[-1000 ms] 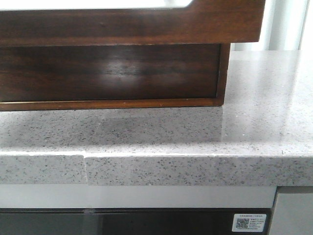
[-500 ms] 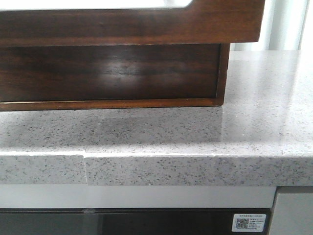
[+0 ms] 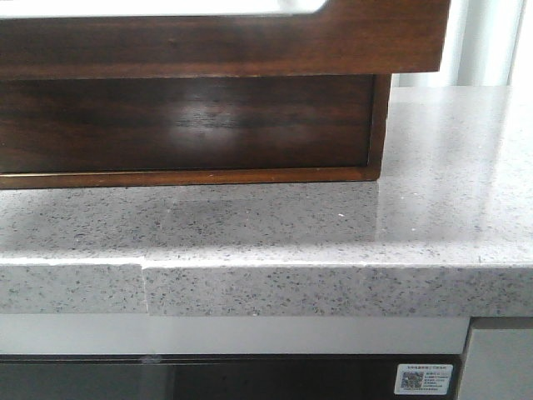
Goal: Put scissors in drawer with both arms
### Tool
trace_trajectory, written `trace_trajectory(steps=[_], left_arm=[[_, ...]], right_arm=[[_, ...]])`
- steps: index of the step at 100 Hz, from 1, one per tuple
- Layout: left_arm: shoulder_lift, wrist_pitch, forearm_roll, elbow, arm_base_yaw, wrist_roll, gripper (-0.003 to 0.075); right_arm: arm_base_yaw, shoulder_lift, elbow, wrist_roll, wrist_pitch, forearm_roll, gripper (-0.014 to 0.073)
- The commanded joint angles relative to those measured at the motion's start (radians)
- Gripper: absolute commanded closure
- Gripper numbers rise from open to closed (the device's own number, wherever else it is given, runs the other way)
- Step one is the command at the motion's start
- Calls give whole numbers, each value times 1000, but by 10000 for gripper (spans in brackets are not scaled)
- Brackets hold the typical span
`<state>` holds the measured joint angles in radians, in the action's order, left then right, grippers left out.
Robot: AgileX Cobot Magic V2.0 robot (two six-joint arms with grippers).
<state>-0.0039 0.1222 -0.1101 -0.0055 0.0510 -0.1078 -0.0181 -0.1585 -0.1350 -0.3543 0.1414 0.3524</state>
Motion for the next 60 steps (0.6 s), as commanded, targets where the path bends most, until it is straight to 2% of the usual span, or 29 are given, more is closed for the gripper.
trace_trajectory(steps=[1,18,32,52,56,60], left_arm=[[-30,-86,-2,36,-5,8,741],[-30,-86,-2,36,-5,8,741],[-30,-86,-2,36,-5,8,741],[-30,-86,-2,36,-5,8,741],[-30,-86,-2,36,-5,8,741],[-30,-86,-2,36,-5,8,741]], right_arm=[[-14,85,57,-9,-102,6,662],[-14,191,163,-9,-126,6,662],[-14,189,160,-11,-99,-2,662],[-14,189,160,-8,-162,-2,662],[-14,189,160,29,-177,-35,662],[-14,189,160,112,-189,-147,662]])
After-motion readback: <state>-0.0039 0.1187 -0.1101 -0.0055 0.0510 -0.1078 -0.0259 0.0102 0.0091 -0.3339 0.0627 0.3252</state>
